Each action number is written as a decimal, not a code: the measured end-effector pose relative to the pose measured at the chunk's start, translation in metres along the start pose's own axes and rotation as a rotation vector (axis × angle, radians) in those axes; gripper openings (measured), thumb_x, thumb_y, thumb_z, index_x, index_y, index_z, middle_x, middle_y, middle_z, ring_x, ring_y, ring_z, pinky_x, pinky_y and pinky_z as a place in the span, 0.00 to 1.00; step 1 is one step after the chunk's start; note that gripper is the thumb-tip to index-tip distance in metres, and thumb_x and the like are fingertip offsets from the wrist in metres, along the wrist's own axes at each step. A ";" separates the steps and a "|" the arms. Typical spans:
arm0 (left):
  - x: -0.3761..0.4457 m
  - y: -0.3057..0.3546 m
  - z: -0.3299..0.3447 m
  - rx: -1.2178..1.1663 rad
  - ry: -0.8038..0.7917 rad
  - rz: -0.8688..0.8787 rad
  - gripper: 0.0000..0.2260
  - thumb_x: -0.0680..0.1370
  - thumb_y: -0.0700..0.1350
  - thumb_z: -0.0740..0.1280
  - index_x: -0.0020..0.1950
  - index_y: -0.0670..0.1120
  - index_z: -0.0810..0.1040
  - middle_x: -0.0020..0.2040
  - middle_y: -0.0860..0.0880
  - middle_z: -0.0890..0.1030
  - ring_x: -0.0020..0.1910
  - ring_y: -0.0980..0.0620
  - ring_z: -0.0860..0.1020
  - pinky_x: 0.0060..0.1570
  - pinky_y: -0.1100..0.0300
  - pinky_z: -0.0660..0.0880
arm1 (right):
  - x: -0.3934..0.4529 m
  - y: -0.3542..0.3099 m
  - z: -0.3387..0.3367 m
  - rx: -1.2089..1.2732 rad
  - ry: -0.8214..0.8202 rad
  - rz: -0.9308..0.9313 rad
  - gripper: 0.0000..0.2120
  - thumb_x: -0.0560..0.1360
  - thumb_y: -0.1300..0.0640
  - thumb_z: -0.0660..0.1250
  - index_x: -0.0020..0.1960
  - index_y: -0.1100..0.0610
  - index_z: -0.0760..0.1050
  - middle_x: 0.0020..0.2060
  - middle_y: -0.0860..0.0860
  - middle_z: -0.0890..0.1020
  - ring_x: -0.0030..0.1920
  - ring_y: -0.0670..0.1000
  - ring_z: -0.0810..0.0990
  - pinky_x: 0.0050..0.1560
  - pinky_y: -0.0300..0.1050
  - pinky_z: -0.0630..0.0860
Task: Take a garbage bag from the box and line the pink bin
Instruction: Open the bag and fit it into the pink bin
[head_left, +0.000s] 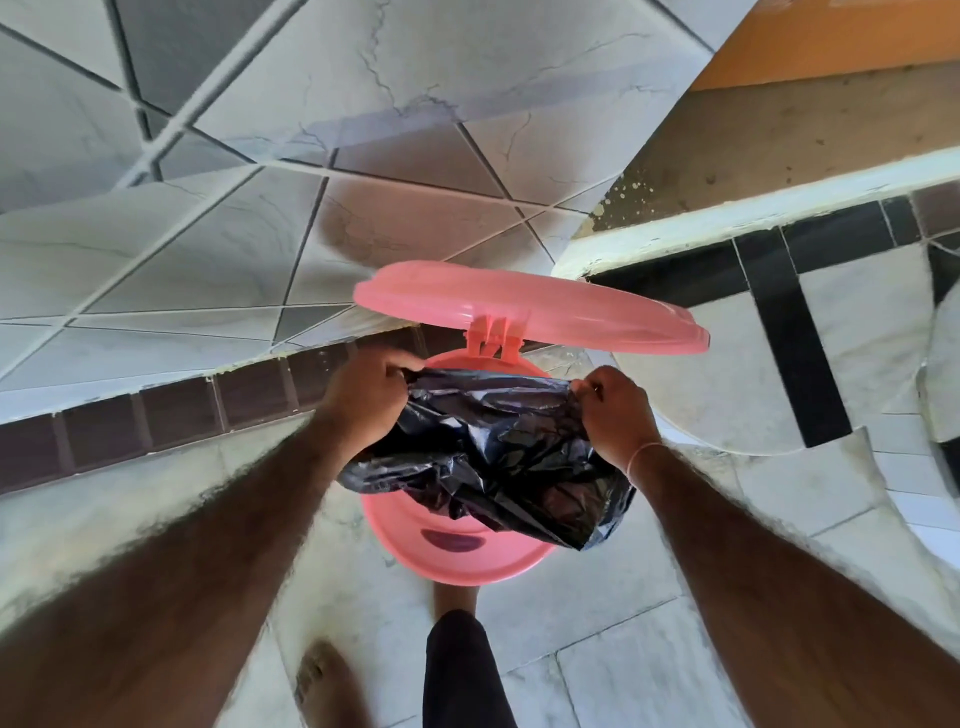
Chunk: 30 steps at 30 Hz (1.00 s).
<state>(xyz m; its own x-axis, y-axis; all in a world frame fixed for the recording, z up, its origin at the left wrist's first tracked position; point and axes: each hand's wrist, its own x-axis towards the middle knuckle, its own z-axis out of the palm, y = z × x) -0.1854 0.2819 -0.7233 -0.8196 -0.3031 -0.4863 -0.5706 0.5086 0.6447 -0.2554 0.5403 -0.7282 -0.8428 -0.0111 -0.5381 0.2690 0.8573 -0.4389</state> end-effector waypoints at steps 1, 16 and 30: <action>0.006 0.001 0.001 -0.007 -0.003 0.021 0.17 0.75 0.33 0.59 0.57 0.45 0.82 0.56 0.46 0.82 0.45 0.50 0.79 0.45 0.62 0.71 | 0.004 -0.002 0.000 0.013 0.030 0.017 0.09 0.79 0.53 0.62 0.43 0.56 0.72 0.38 0.54 0.78 0.40 0.57 0.76 0.42 0.44 0.68; 0.038 0.000 0.016 0.186 0.022 0.164 0.25 0.71 0.26 0.59 0.64 0.43 0.77 0.62 0.42 0.78 0.60 0.45 0.76 0.62 0.60 0.69 | 0.028 -0.007 0.017 -0.199 0.145 0.035 0.11 0.80 0.51 0.61 0.50 0.58 0.76 0.48 0.60 0.83 0.49 0.65 0.80 0.47 0.51 0.75; 0.006 -0.023 0.001 0.527 0.141 0.209 0.13 0.67 0.29 0.65 0.47 0.43 0.79 0.46 0.43 0.80 0.49 0.40 0.76 0.47 0.50 0.64 | 0.008 -0.003 0.023 -0.186 0.243 -0.104 0.08 0.75 0.64 0.61 0.52 0.60 0.75 0.52 0.61 0.78 0.52 0.65 0.76 0.49 0.57 0.75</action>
<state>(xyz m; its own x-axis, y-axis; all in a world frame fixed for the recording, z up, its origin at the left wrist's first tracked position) -0.1765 0.2693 -0.7419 -0.9314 -0.2396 -0.2739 -0.3232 0.8906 0.3200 -0.2525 0.5257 -0.7476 -0.9541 0.0008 -0.2996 0.1048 0.9377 -0.3313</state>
